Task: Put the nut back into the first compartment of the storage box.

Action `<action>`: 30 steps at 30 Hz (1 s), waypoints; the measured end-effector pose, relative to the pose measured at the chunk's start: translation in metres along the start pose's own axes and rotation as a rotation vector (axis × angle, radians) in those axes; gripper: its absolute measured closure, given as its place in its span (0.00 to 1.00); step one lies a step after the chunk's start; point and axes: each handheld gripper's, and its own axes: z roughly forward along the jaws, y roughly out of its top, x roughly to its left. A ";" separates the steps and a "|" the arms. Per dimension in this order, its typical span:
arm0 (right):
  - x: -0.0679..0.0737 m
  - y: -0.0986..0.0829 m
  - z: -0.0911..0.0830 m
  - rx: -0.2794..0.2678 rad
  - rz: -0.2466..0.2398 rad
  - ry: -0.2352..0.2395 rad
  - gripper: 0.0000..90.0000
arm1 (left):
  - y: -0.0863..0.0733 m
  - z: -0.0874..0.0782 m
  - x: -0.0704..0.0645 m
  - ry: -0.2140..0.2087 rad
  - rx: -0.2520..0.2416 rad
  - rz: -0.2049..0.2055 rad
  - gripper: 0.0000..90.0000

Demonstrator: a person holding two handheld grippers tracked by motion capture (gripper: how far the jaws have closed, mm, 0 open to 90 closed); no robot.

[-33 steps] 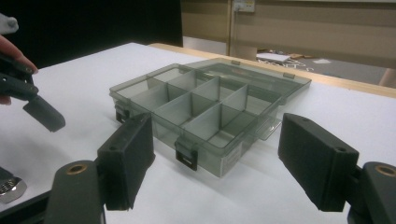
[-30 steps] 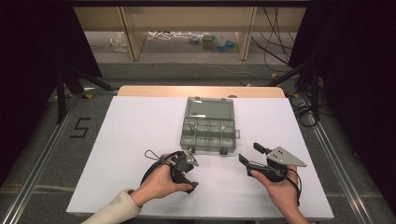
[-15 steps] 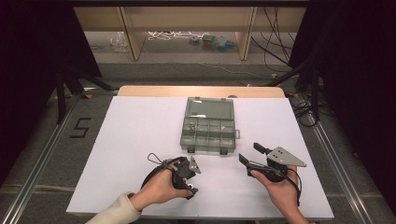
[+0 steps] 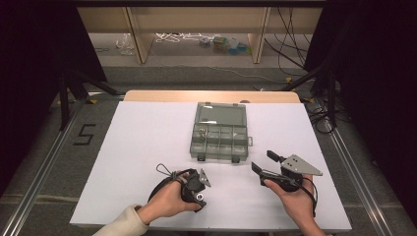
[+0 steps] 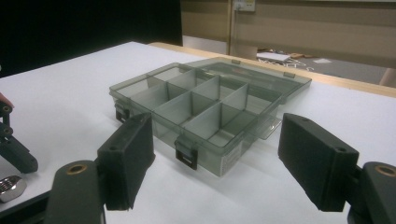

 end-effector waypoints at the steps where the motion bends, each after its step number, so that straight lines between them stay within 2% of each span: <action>1: 0.000 0.000 0.000 0.000 0.000 0.000 0.30 | 0.000 0.000 0.000 0.000 -0.001 -0.004 0.55; 2: 0.000 0.001 -0.002 0.024 -0.011 -0.011 0.30 | 0.000 0.000 0.000 -0.001 -0.002 -0.010 0.57; 3: 0.000 0.001 -0.002 0.017 -0.010 -0.010 0.30 | -0.001 0.000 -0.002 -0.006 -0.001 -0.045 0.58; 4: 0.000 0.001 -0.001 0.015 -0.011 -0.010 0.30 | 0.000 -0.001 -0.001 -0.009 0.010 -0.030 0.60; 5: 0.000 0.001 -0.001 0.015 -0.013 -0.010 0.30 | 0.001 -0.001 0.004 -0.009 0.019 0.020 0.62; 6: 0.000 0.001 -0.001 0.015 -0.012 -0.010 0.30 | 0.001 -0.001 0.003 -0.004 0.011 0.001 0.64; 7: 0.000 0.001 -0.001 0.015 -0.012 -0.010 0.30 | 0.000 -0.001 0.001 0.001 0.003 -0.036 0.65; 8: 0.000 0.001 -0.001 0.015 -0.012 -0.010 0.30 | 0.000 -0.001 0.001 0.002 0.006 -0.032 0.67; 11: 0.000 0.001 -0.001 0.015 -0.012 -0.010 0.30 | 0.000 -0.001 -0.002 0.006 0.012 -0.062 0.76; 12: 0.000 0.001 -0.001 0.016 -0.011 -0.011 0.30 | 0.000 -0.002 -0.001 0.007 0.015 -0.049 0.78; 13: 0.000 0.001 -0.002 0.016 -0.012 -0.011 0.30 | 0.001 -0.002 0.000 0.007 0.018 -0.033 0.78; 16: 0.000 0.001 -0.001 0.015 -0.012 -0.011 0.30 | 0.001 -0.001 0.000 0.009 0.008 -0.041 0.78; 18: 0.000 0.001 -0.002 0.016 -0.012 -0.010 0.30 | 0.000 -0.001 -0.002 0.008 0.006 -0.089 0.78; 24: 0.000 0.001 -0.001 0.015 -0.012 -0.011 0.30 | 0.000 -0.002 -0.002 0.007 0.005 -0.083 0.78; 25: 0.000 0.001 -0.001 0.015 -0.012 -0.010 0.30 | 0.000 -0.002 0.001 0.004 0.004 -0.065 0.78; 26: 0.000 0.001 -0.002 0.014 -0.013 -0.011 0.30 | 0.000 -0.002 0.000 -0.001 0.001 -0.083 0.78; 27: 0.000 0.001 -0.002 0.014 -0.012 -0.012 0.30 | 0.000 -0.002 0.001 -0.003 0.003 -0.082 0.78; 30: 0.000 0.001 -0.001 0.008 -0.010 -0.009 0.30 | 0.001 -0.002 0.001 0.000 -0.004 -0.064 0.78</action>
